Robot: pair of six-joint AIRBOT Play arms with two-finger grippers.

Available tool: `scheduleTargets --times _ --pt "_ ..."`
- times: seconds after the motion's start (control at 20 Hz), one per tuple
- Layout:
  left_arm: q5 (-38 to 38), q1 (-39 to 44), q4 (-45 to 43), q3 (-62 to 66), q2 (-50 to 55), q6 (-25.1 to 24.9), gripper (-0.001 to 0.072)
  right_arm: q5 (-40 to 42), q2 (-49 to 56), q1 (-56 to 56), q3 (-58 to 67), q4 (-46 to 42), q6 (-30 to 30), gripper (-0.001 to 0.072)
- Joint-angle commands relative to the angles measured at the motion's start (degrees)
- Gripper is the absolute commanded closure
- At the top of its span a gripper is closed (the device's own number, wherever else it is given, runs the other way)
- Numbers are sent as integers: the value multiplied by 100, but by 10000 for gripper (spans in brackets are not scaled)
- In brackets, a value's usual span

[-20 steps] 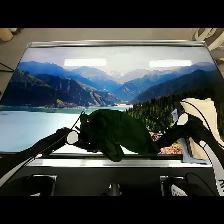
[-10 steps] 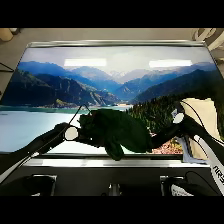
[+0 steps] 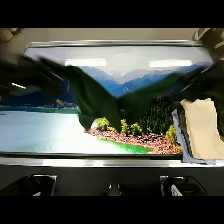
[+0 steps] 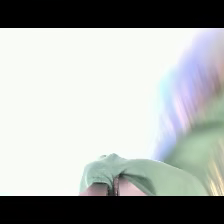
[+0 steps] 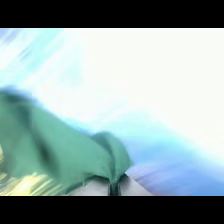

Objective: Fold the shirts.

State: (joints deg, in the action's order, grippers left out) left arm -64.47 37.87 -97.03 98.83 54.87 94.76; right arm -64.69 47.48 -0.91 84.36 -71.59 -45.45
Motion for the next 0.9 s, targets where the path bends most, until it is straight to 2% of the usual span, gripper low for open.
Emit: scheduleTargets --times 0.0,0.1,0.2,0.4,0.55,0.7,0.8,0.85 --pt "-20 -549 -946 2061 -555 621 682 1537 -1233 0 1580 -1292 -938 691" --pt "557 -634 -756 2031 -905 636 682 1458 -1596 0 1746 -1257 -1471 691" --pt "866 -636 -763 1912 -1086 568 682 1233 -1700 0 1749 -1528 -1473 691" --pt "831 -636 -1147 1895 -1056 577 682 800 -1526 0 1746 -1810 -1473 691" --pt "107 -636 -1923 1637 -984 579 682 -92 -1180 0 1746 -1897 -1401 690" --pt "-1086 -643 -2723 949 -767 577 681 -1803 -396 0 1694 -1906 -911 690" --pt "-1377 -813 -2658 85 -542 581 681 -2608 341 0 1362 -1888 -813 690" --pt "-1373 -905 -2516 -439 -428 581 680 -2732 719 0 1051 -1733 -852 690"
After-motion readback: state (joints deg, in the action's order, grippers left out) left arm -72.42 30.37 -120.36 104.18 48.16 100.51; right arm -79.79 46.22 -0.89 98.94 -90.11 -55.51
